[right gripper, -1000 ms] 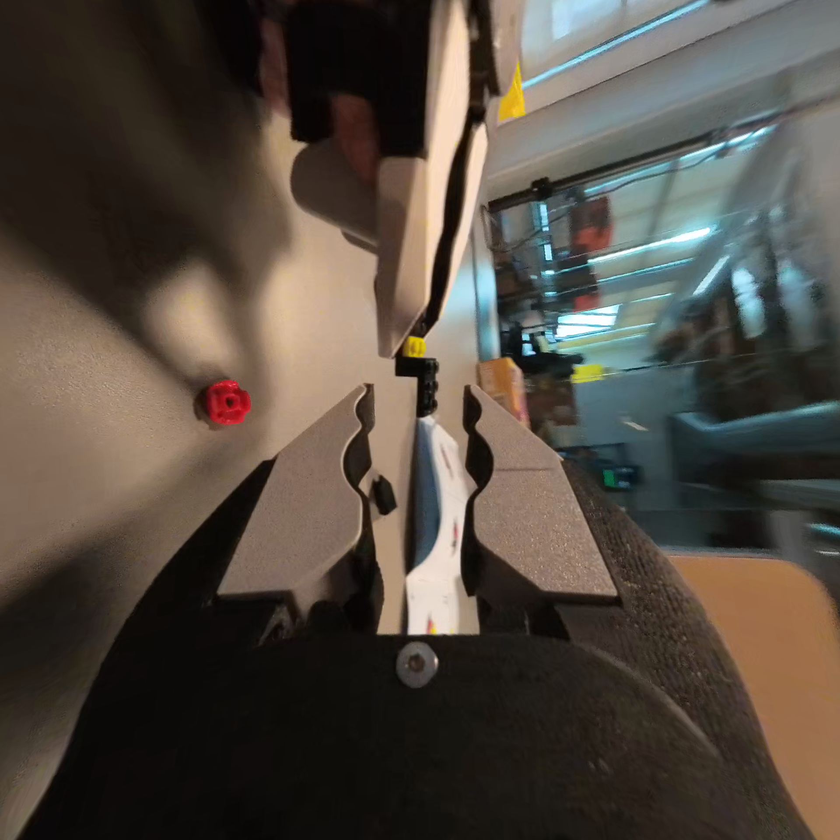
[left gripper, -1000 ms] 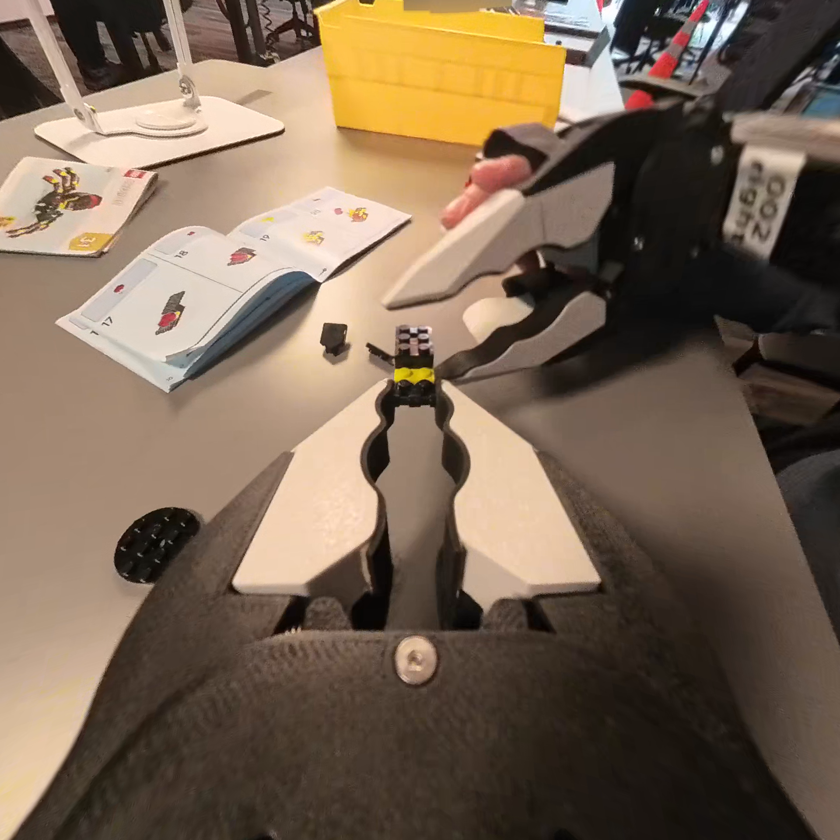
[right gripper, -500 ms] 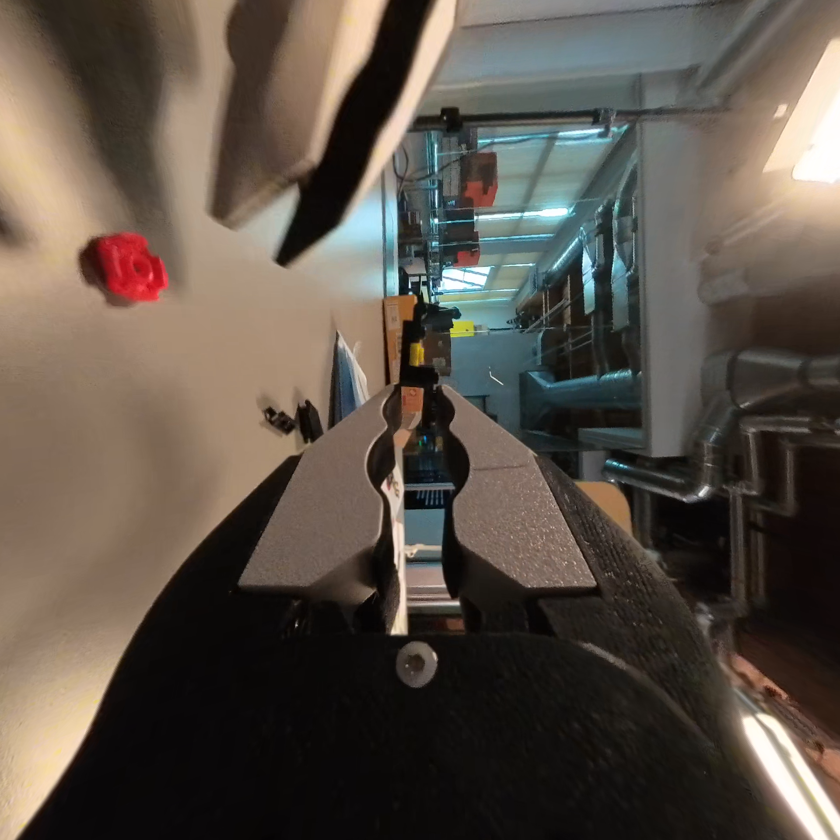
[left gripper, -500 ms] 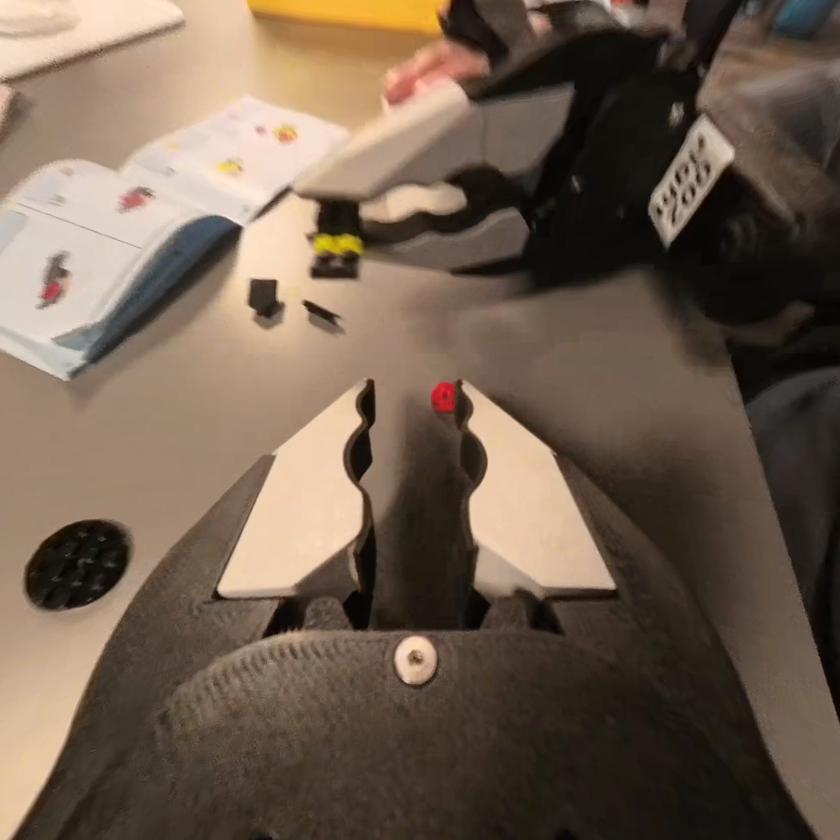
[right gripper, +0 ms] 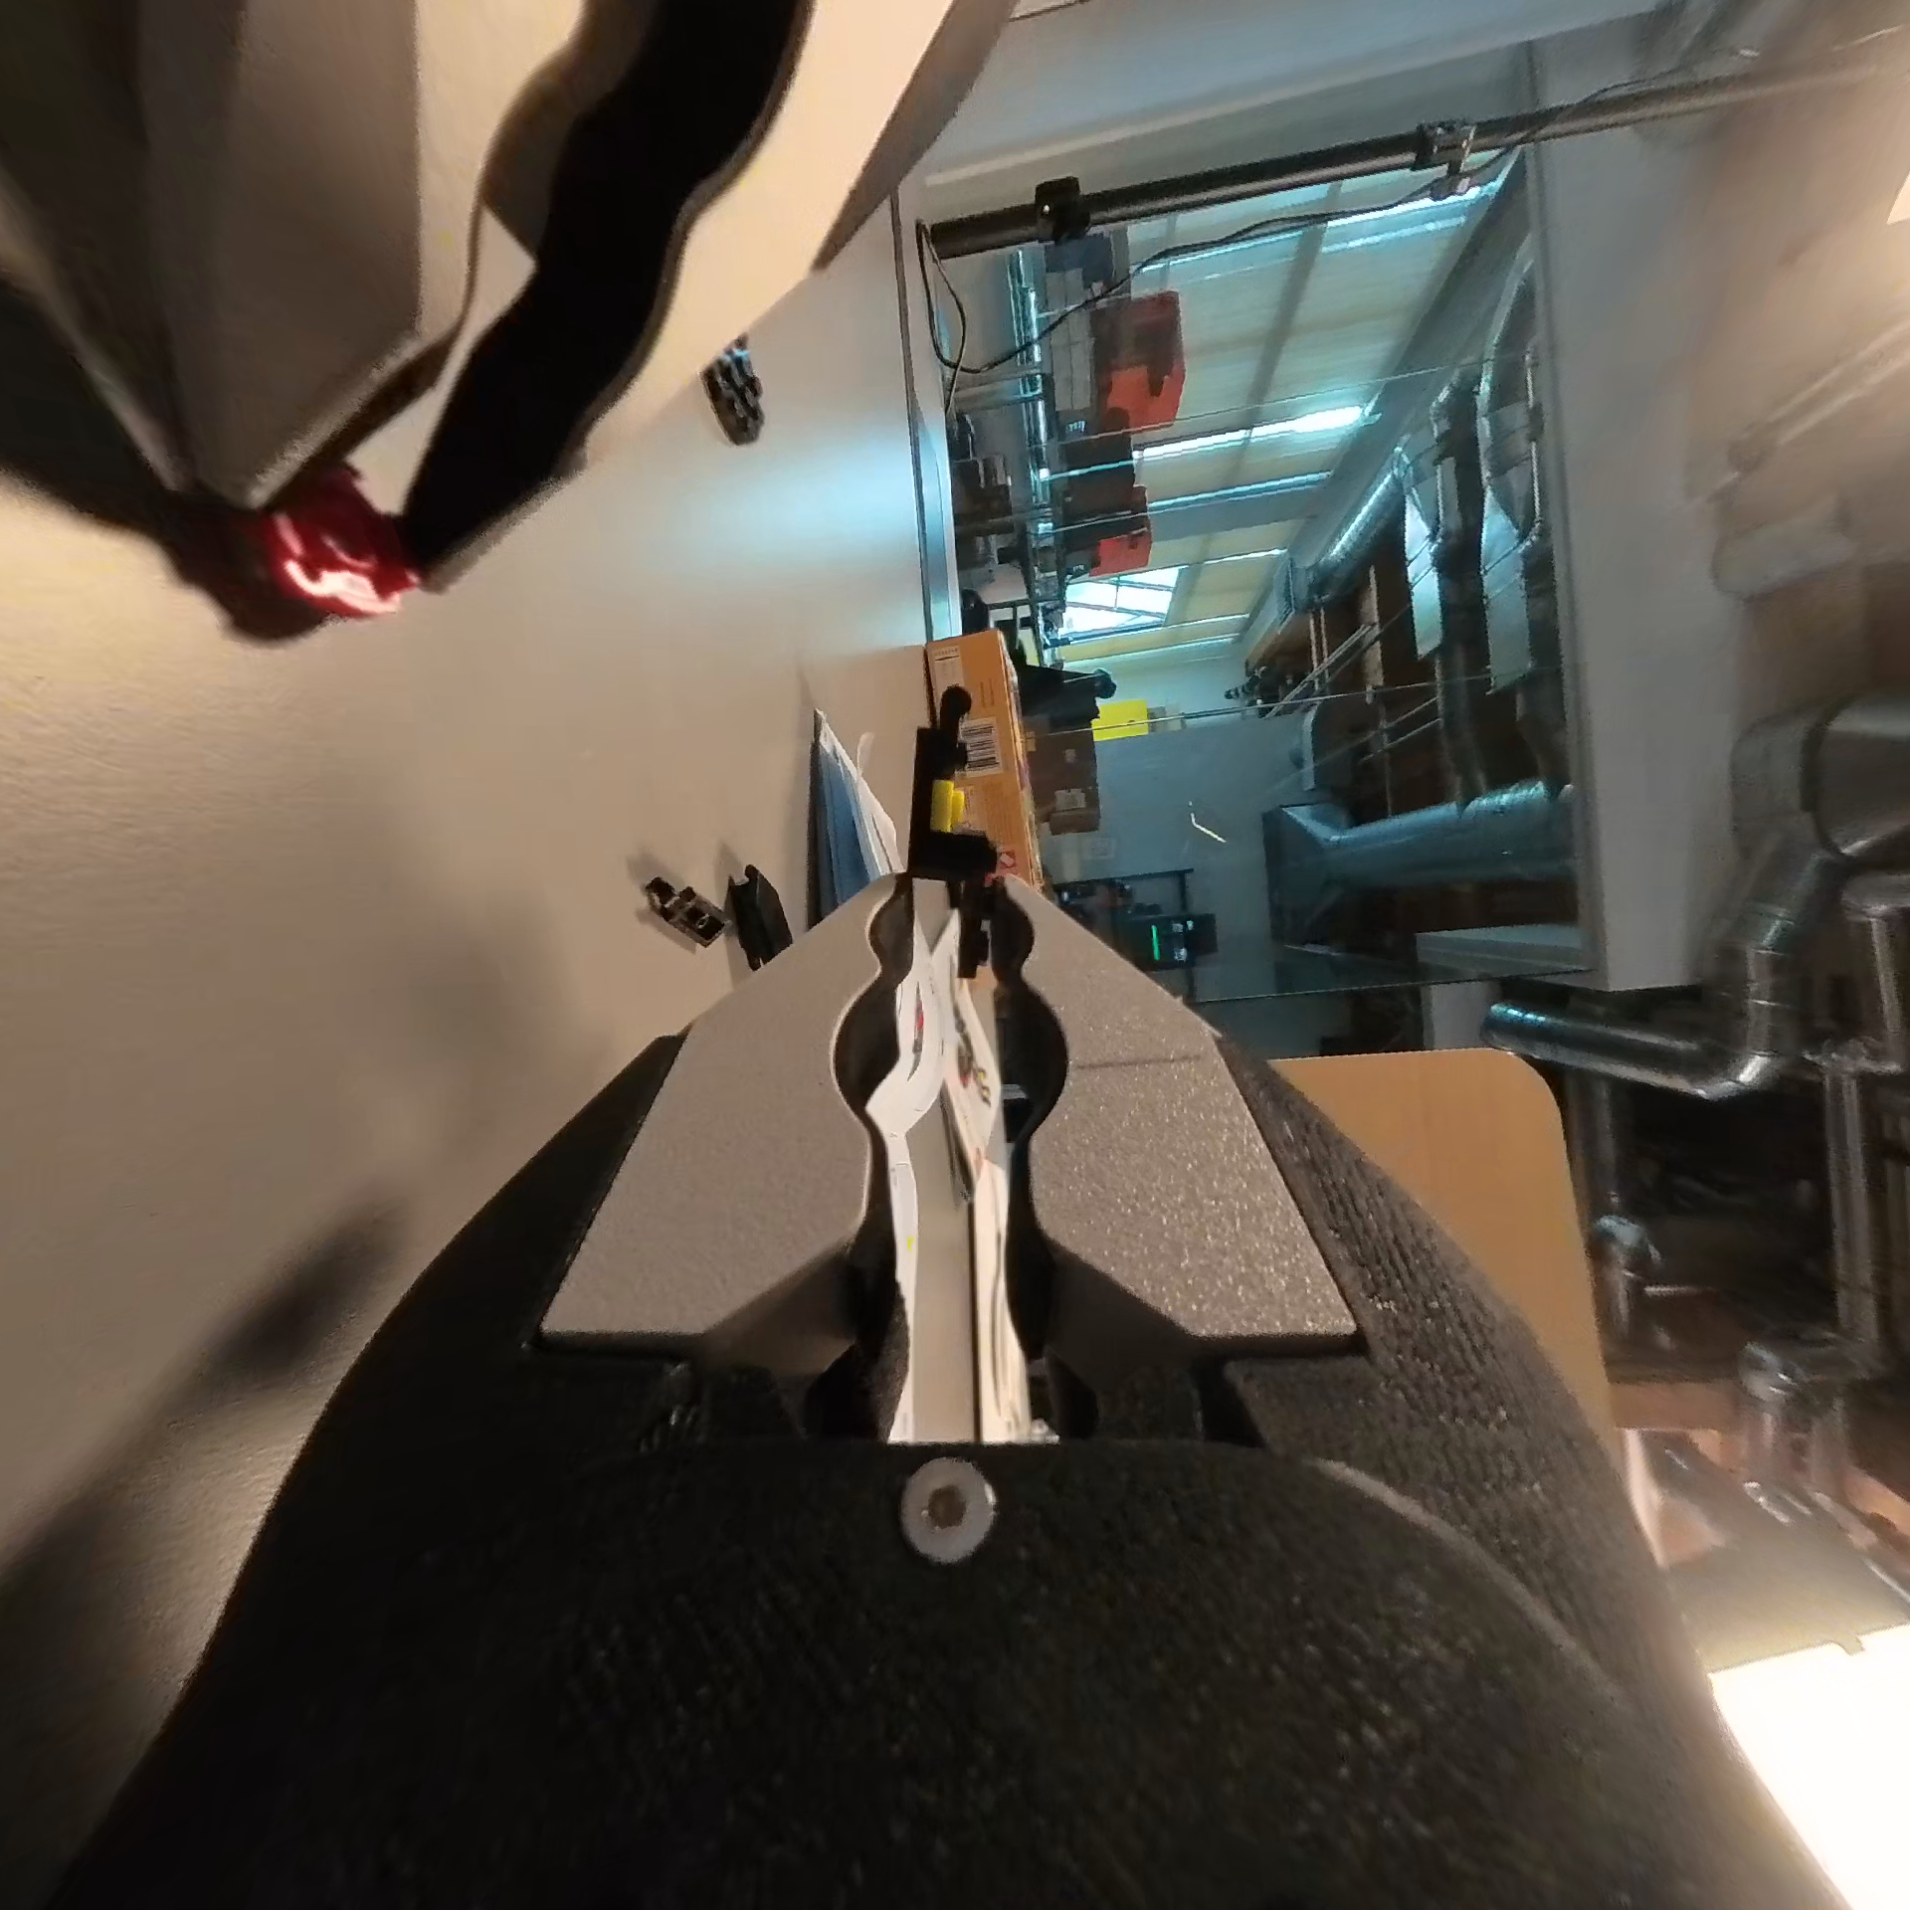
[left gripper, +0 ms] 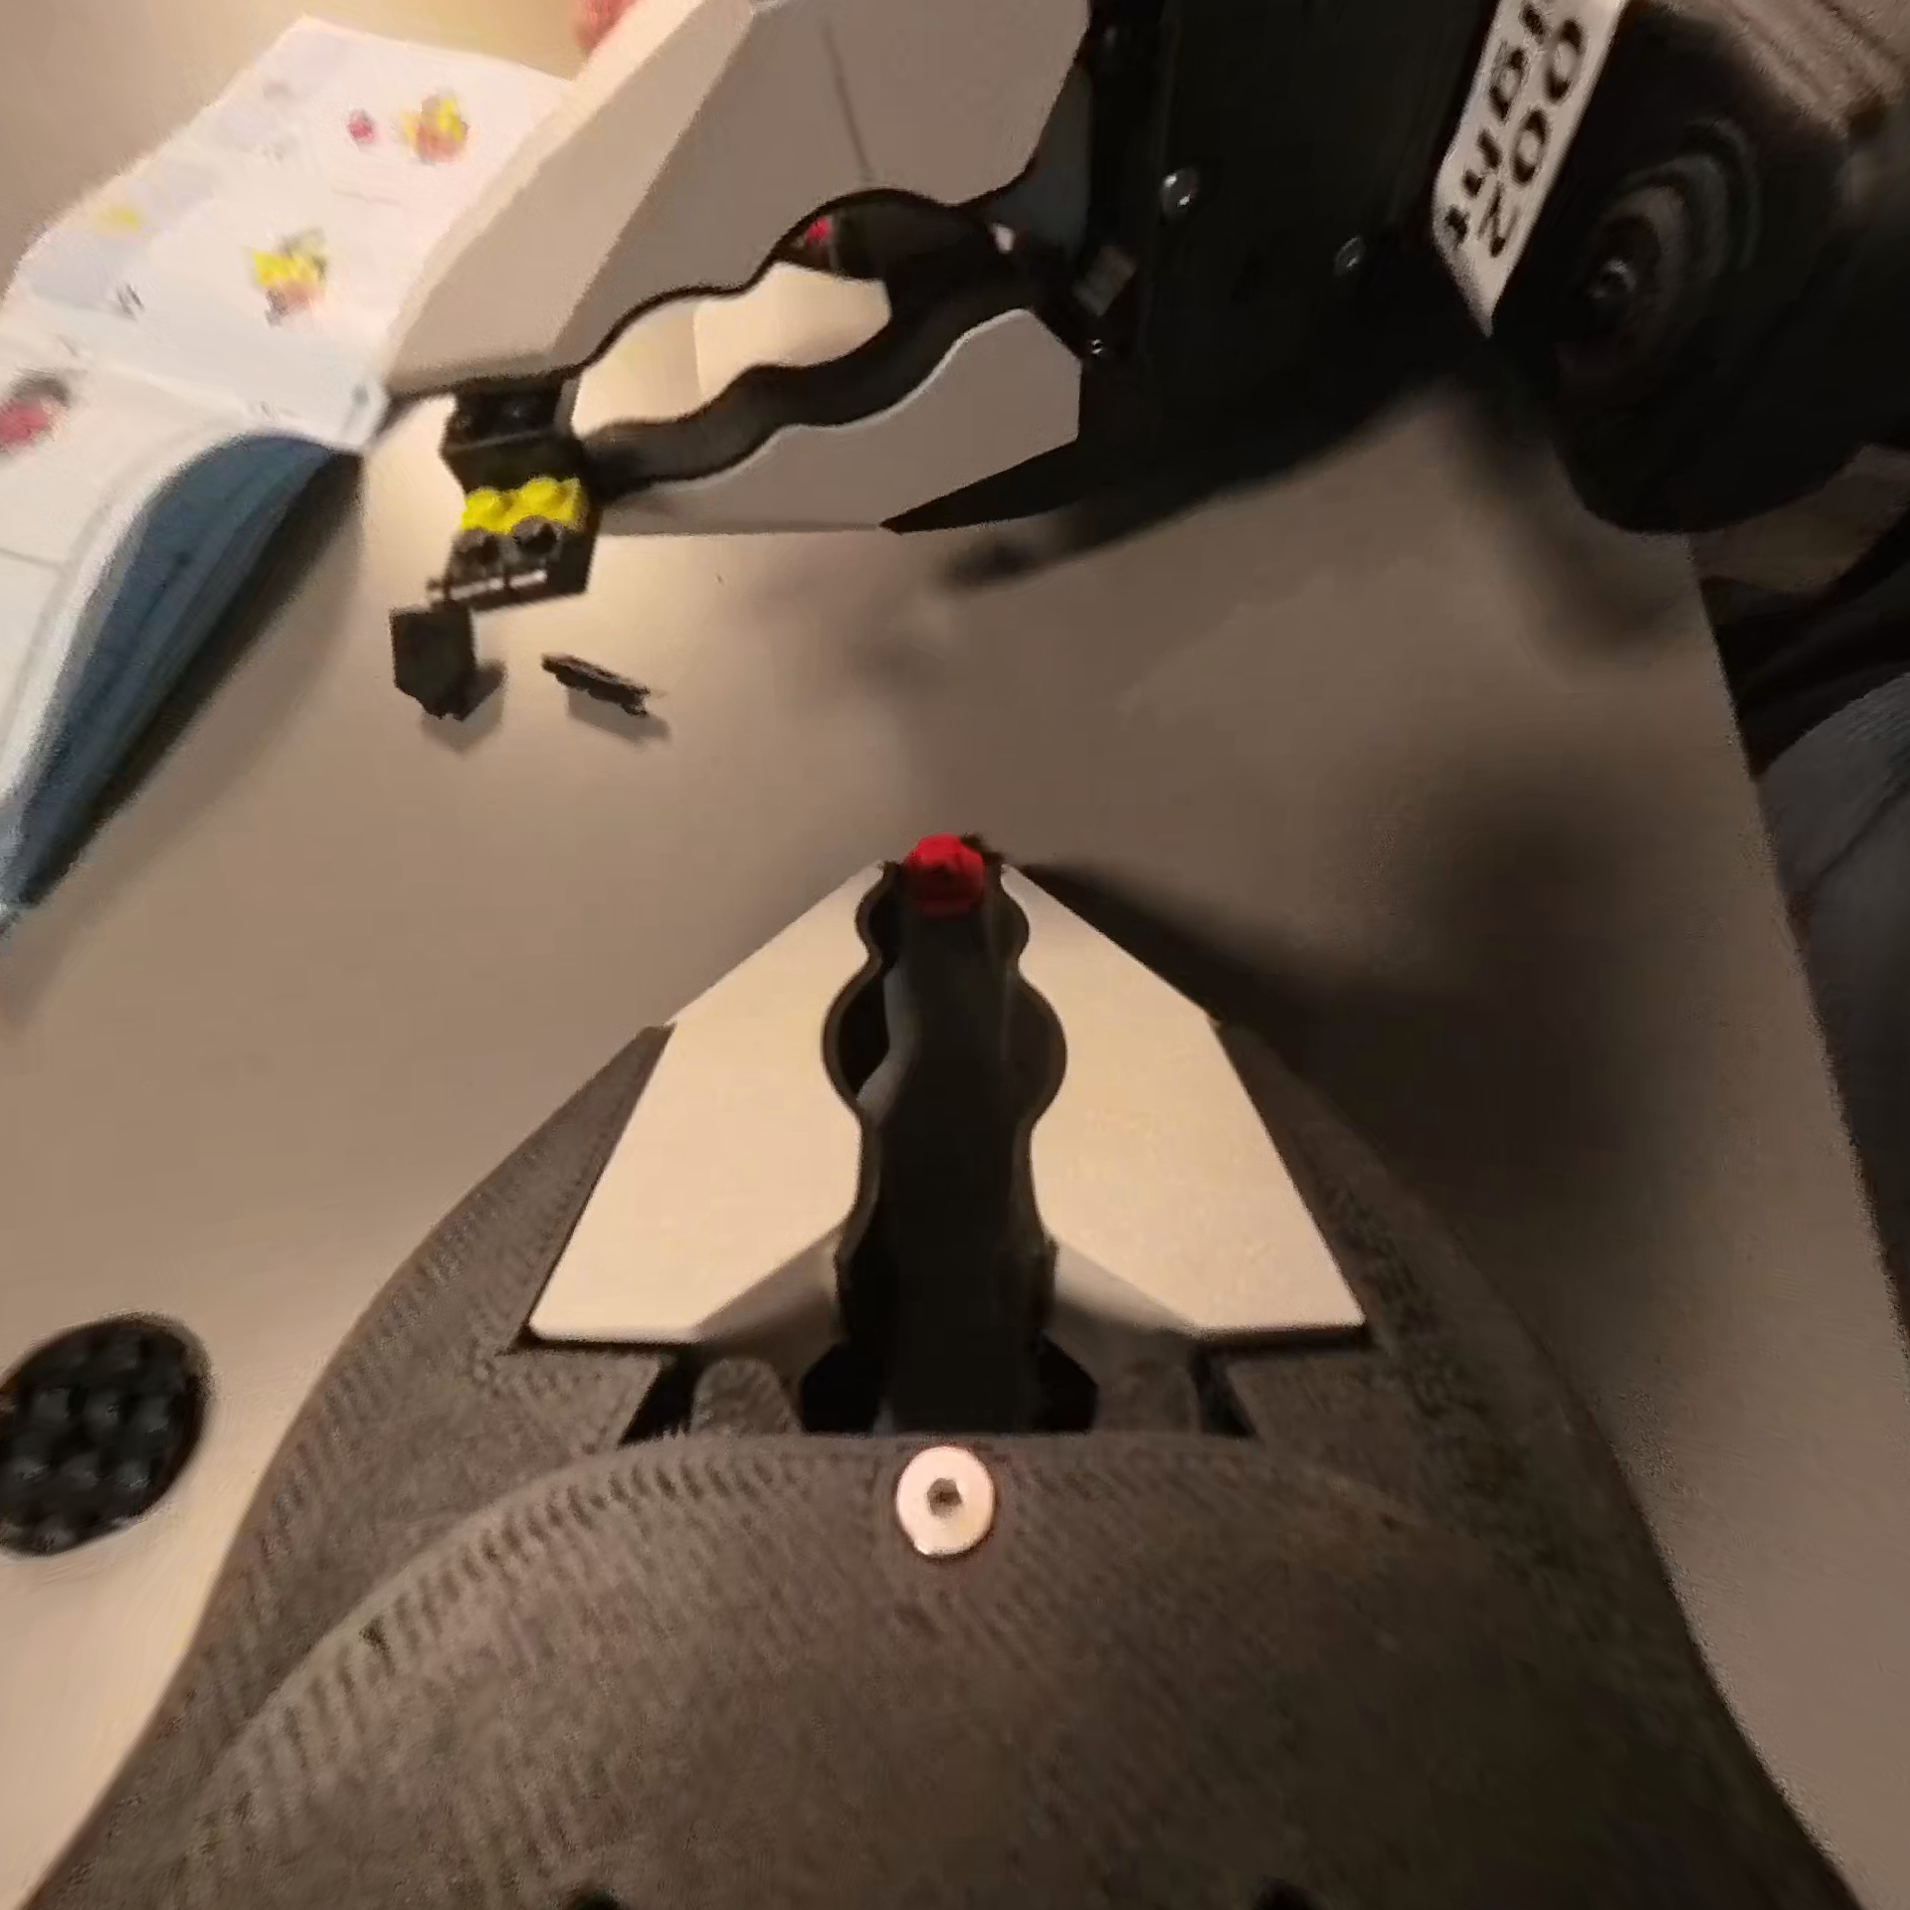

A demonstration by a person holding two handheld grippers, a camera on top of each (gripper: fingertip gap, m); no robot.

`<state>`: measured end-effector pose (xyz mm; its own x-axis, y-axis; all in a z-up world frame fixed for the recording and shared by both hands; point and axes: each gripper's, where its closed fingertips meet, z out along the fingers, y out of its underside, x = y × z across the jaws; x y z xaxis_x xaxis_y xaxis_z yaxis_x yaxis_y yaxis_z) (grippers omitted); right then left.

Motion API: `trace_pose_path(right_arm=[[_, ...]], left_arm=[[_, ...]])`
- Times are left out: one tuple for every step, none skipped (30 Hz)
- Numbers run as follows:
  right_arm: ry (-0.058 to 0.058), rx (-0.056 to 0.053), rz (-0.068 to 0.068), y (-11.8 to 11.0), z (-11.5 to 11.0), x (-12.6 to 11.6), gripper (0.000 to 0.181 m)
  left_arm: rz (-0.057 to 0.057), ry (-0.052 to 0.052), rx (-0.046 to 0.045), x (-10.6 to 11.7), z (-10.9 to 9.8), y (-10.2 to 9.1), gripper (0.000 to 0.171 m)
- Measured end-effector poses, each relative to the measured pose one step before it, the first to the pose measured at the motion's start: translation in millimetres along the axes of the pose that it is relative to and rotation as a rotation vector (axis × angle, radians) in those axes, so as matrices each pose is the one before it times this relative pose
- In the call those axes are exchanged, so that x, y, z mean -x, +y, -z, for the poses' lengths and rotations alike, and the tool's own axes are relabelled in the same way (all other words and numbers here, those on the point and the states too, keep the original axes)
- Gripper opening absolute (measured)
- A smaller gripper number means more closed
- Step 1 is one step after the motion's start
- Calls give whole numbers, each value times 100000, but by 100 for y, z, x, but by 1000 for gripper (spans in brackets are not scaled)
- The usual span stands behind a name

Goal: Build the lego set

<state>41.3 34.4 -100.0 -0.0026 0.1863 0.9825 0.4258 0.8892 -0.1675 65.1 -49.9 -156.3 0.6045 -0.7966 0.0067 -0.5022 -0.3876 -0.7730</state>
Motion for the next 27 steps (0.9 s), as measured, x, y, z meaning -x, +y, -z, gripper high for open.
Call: trace_pose_path(right_arm=[[-242, 50, -969, 47, -15, -39, 12], [107, -113, -696, 22, -15, -86, 12], [18, -116, -580, 8, -20, -80, 12], [-146, 91, -690, 9, -48, -78, 12], [-19, 84, -759, -25, -56, -116, 12], [172, -157, -913, -54, -54, -142, 12], [128, -223, -1084, -71, -45, -131, 12], [-78, -192, -1056, -51, -50, -67, 12], [-30, -242, -737, -37, -40, -38, 12], [173, -183, -300, -16, -30, -59, 12], [447, 73, 86, 43, -33, -90, 12], [625, 235, 343, 88, -19, -97, 12], [541, 193, 228, 113, -26, -85, 12], [267, 94, -173, 109, -39, -52, 12], [76, 30, -659, 102, -58, -44, 12], [-52, 35, -1013, 96, -59, -62, 12], [14, 9, -1265, 78, -57, -103, 12], [219, -193, -1514, 48, -20, -154, 12], [302, -387, -1679, 12, 12, -172, 12], [173, -378, -1663, 10, 25, -135, 12], [52, -188, -1371, 29, 22, -97, 12], [79, -18, -889, 68, 33, -56, 12], [82, 42, -454, 71, 34, -33, 12], [-69, 136, -195, 88, 33, 21, 12], [-172, 206, -85, 97, 41, 49, 12], [18, -71, 27, 53, 48, 29, 12], [117, -382, 38, -10, 76, -8, 12]], left_arm=[[-6448, -2860, -1335, 221, 182, -162, 15], [-8683, -5320, 56, 560, 242, 48, 15], [-10678, -7117, 1867, 794, 285, 259, 15], [-12556, -7465, 2800, 759, 293, 329, 15], [-13453, -8199, 3345, 752, 276, 367, 15], [-14581, -9541, 3959, 818, 269, 393, 15], [-16718, -9175, 4092, 642, 229, 404, 15], [-18338, -7751, 4122, 320, 173, 428, 15], [-19005, -5343, 3504, -154, 76, 357, 15], [-18131, -2686, 2269, -582, 35, 137, 15], [-14081, -4179, 1110, -175, 111, -76, 15], [-9952, -3425, -149, 220, 302, -126, 15], [-6527, 2014, -867, -262, 216, -111, 15], [-3556, 2833, -298, -193, 70, 20, 15], [-4503, 3561, -387, -251, 40, 12, 15], [-6598, 3093, -1038, -192, 80, -80, 15], [-7068, 2723, -2146, -94, 168, -235, 15], [-6919, 3635, -3248, -176, 247, -402, 15], [-6106, 3283, -2600, -38, 279, -244, 15], [-5091, 3856, -2990, -105, 293, -212, 15], [-4082, 4114, -3343, -157, 302, -215, 15], [-3775, 4430, -3072, -259, 250, -183, 15], [-3503, 3534, -2840, -193, 199, -204, 15], [-3298, 1533, -2777, 3, 134, -291, 15], [-3147, 444, -1648, 69, 45, -195, 15], [-2733, 894, -673, 2, -2, -11, 15], [-1300, 785, -1160, 32, 40, -53, 17]])
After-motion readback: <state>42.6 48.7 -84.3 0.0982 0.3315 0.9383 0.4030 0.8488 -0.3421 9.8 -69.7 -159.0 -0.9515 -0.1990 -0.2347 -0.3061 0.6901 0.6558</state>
